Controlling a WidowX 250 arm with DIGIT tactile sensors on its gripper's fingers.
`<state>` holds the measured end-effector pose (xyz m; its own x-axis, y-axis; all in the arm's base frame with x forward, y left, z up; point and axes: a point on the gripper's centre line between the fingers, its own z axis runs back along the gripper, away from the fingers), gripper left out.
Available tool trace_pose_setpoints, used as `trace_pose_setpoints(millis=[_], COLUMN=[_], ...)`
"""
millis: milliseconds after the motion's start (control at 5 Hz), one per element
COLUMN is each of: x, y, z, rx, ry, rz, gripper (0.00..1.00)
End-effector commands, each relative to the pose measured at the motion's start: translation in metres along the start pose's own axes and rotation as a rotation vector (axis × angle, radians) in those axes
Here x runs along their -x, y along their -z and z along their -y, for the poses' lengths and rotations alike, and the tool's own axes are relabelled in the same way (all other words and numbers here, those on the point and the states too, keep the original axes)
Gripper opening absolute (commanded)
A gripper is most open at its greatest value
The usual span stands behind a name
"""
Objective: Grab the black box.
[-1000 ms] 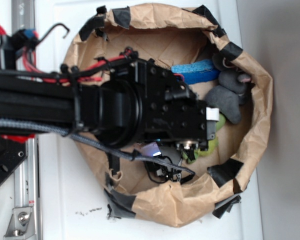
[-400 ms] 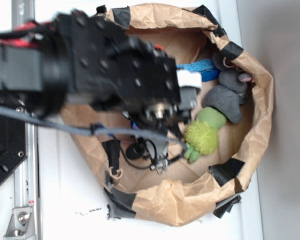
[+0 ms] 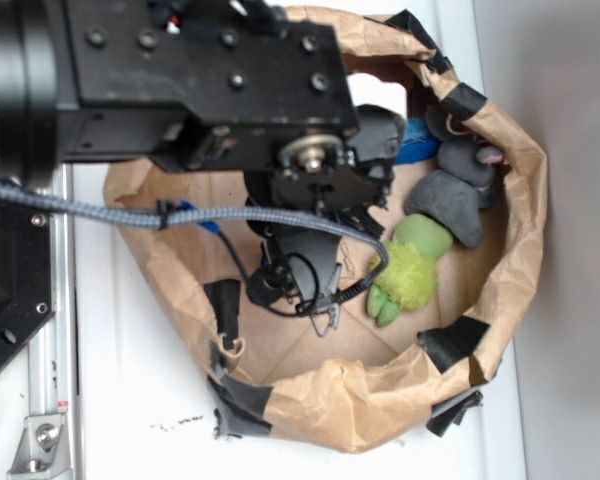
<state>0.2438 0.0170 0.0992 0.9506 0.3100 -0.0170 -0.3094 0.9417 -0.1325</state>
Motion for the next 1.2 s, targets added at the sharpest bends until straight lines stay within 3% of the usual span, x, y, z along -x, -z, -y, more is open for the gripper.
trace_pose_setpoints(millis=[0, 400, 800, 1000], x=[-0.008, -0.008, -0.002, -0.002], y=[0.022, 0.04, 0.071, 0.076], z=[0.001, 0.003, -0.003, -0.003], rx=[-0.073, -0.077, -0.137, -0.152], ry=[0.055, 0.089, 0.098, 0.066], rz=[0.016, -0.029, -0.043, -0.019], gripper=[1.0, 1.0, 1.0, 0.0])
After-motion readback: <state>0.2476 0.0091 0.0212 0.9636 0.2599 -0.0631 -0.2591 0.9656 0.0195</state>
